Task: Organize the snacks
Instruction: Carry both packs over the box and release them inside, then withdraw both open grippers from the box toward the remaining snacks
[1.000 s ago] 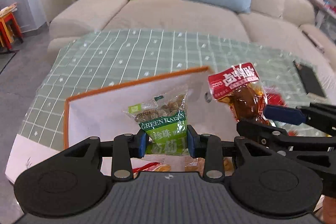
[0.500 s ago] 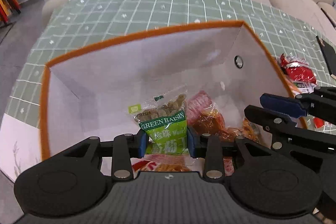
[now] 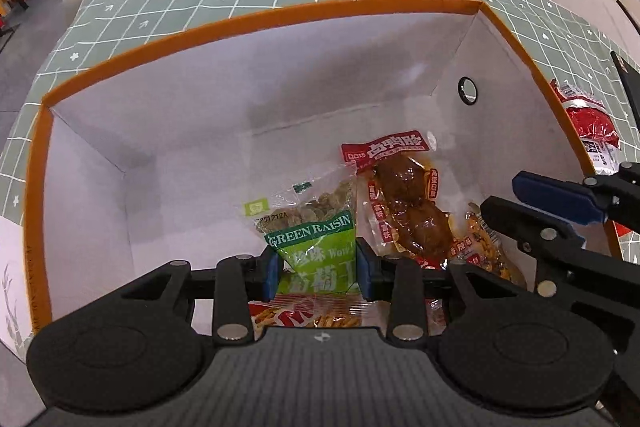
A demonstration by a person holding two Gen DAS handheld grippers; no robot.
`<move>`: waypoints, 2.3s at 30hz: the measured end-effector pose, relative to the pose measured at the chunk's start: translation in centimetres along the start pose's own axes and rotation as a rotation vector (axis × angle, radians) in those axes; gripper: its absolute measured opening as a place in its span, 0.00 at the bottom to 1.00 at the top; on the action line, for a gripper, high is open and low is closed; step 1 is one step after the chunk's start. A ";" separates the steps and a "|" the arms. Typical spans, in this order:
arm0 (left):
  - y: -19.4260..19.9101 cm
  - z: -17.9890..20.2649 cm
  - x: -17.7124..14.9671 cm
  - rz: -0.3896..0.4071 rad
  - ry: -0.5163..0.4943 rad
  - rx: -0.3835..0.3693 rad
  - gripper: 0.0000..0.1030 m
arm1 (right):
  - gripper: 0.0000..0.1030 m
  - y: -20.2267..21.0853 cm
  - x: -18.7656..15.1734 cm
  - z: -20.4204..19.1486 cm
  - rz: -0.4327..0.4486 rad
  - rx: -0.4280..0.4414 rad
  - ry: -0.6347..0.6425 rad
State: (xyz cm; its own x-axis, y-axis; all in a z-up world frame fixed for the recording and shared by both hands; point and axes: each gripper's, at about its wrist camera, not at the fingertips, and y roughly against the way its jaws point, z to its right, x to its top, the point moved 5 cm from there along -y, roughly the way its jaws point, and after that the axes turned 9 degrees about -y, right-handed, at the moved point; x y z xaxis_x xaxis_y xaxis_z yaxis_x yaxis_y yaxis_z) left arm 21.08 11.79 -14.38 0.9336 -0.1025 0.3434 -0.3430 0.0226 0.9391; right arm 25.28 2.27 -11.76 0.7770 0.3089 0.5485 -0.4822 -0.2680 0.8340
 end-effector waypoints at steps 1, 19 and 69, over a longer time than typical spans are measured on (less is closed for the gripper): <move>-0.2 0.1 0.0 -0.004 -0.003 -0.003 0.40 | 0.19 0.0 -0.1 0.0 0.003 -0.004 0.004; 0.7 1.1 0.1 0.012 -0.056 0.059 0.64 | 0.38 1.2 -0.8 0.6 0.026 -0.021 0.001; 9.9 17.9 -3.5 0.496 -0.332 -0.032 0.67 | 0.86 13.8 -13.5 13.9 0.283 -0.229 -0.381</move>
State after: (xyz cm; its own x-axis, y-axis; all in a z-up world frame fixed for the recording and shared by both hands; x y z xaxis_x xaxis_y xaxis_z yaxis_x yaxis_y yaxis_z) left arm 12.52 -5.44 -6.51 0.5782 -0.3775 0.7233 -0.7216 0.1772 0.6693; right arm 13.77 -18.24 -8.46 0.6752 -0.1121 0.7290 -0.7373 -0.0732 0.6716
